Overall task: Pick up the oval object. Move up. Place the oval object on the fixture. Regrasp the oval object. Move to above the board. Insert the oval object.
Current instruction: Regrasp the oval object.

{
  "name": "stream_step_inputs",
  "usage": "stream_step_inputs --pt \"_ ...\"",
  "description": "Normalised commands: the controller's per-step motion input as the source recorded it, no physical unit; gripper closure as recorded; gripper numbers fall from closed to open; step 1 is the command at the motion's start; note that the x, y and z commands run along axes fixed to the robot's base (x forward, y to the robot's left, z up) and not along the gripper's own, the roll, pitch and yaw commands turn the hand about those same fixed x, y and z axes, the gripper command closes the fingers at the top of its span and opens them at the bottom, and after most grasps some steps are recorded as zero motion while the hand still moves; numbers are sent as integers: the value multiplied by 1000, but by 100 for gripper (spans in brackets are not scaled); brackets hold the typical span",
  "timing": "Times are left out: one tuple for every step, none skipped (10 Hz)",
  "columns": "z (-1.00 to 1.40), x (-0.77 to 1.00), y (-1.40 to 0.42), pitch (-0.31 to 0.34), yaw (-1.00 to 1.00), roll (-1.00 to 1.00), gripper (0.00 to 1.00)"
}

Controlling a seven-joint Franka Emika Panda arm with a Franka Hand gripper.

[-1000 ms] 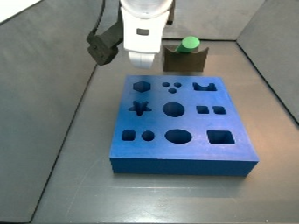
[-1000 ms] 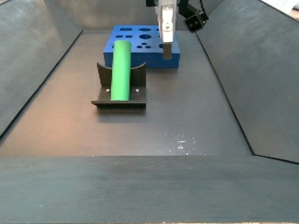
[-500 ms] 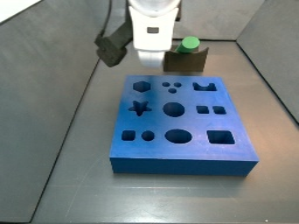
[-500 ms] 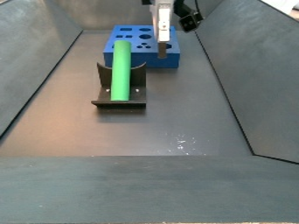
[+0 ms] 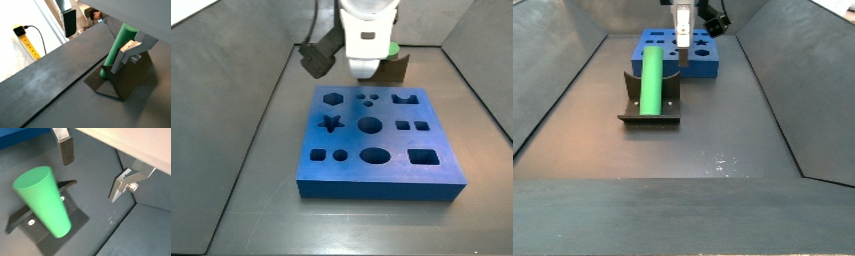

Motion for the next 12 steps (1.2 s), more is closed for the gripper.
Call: stream_step_inputs --pt "-40 1000 -17 45 -17 105 0" --pt "-41 999 -17 58 -16 106 0" --pt "-39 880 -16 89 -8 108 0" --pt "-36 800 -13 106 1 111 0" --pt "-32 722 -15 115 14 114 0" --pt "-35 620 -15 128 34 117 0" --pt "-30 551 -16 132 48 119 0" --pt "-31 483 -19 131 61 120 0" --pt "-34 396 -23 127 73 120 0" --pt "-26 332 -25 123 79 122 0" --pt "-28 268 -26 122 83 125 0" --pt "-29 208 -29 120 86 127 0"
